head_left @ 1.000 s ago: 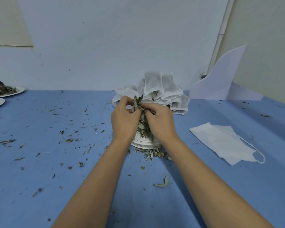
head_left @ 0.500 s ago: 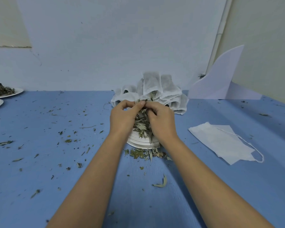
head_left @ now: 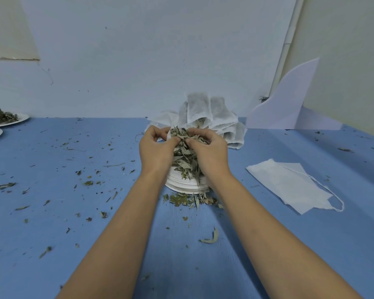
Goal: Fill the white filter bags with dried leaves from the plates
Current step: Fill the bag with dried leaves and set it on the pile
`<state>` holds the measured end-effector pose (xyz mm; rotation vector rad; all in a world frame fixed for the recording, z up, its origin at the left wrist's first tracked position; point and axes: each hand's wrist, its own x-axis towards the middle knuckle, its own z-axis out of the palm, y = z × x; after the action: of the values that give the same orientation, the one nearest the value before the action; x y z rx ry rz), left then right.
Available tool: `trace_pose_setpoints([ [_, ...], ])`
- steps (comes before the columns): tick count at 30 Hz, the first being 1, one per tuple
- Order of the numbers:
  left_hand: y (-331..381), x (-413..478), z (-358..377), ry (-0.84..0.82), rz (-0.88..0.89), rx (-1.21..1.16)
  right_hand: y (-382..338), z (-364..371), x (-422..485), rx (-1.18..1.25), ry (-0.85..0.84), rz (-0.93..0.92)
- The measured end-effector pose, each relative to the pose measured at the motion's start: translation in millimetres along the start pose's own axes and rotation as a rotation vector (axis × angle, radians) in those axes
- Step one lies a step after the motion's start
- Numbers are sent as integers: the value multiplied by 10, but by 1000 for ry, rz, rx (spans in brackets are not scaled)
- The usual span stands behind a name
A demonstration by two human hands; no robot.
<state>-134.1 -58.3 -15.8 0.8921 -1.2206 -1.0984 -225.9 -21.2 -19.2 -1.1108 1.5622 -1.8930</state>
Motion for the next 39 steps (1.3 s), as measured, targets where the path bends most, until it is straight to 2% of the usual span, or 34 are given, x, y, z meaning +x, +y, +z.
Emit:
trace_pose_setpoints([
  [5,-18,-22,29,83,87,65,-33,5,-53,-104,11,-153],
  [8,-12,-35,43,135,99,6,-32,37,-108,-161,42,-274],
  [13,18,-46,45,172,104,-22,-46,77,-146,-153,15,-267],
  [19,62,-64,110,56,-42,-167,-49,29,-97,-133,85,-229],
  [25,37,-70,125,-127,-145,-210,-14,-12,-29,-256,141,-238],
  [32,-32,-53,113,-103,-178,-237,-27,12,-17,-414,-16,-309],
  [36,-29,-20,88,-198,-204,-225,-39,-31,-10,-347,-68,-259],
  [39,-31,8,58,-182,-184,-150,-41,-63,-2,-241,-186,-178],
])
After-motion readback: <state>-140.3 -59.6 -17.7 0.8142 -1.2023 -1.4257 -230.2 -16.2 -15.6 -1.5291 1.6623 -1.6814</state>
